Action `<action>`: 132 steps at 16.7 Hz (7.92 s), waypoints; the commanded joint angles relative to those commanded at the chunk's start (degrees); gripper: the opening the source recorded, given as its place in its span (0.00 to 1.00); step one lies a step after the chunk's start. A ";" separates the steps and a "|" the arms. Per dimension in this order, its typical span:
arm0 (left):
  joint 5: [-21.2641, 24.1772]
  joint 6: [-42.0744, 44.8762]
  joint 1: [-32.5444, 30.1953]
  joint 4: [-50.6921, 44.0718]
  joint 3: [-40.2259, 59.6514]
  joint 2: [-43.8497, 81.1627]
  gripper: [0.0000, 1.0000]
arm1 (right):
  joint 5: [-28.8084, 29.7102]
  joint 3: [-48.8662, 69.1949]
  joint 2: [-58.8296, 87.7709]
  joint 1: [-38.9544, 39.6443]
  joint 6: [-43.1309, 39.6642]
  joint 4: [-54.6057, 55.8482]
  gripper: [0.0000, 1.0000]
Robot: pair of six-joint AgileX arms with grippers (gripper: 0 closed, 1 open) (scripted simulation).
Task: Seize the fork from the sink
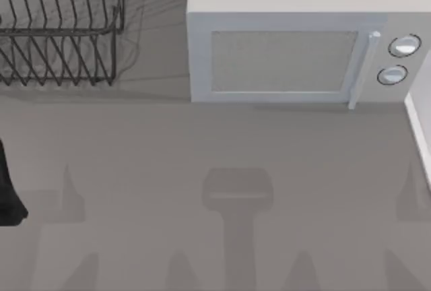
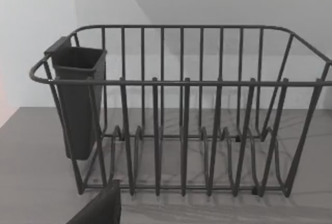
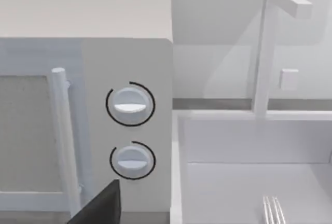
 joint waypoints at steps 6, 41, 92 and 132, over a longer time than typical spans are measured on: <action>0.00 0.00 0.00 0.00 0.00 0.00 1.00 | 0.05 18.12 20.66 -2.26 -1.64 -10.84 1.00; 0.00 0.00 0.00 0.00 0.00 0.00 1.00 | 0.38 121.69 140.69 -13.52 -12.55 -69.34 1.00; 0.00 0.00 0.00 0.00 0.00 0.00 1.00 | -0.23 131.34 139.53 -13.61 -12.06 -77.16 0.00; 0.00 0.00 0.00 0.00 0.00 0.00 1.00 | 0.02 74.96 103.60 45.67 46.46 -58.32 0.00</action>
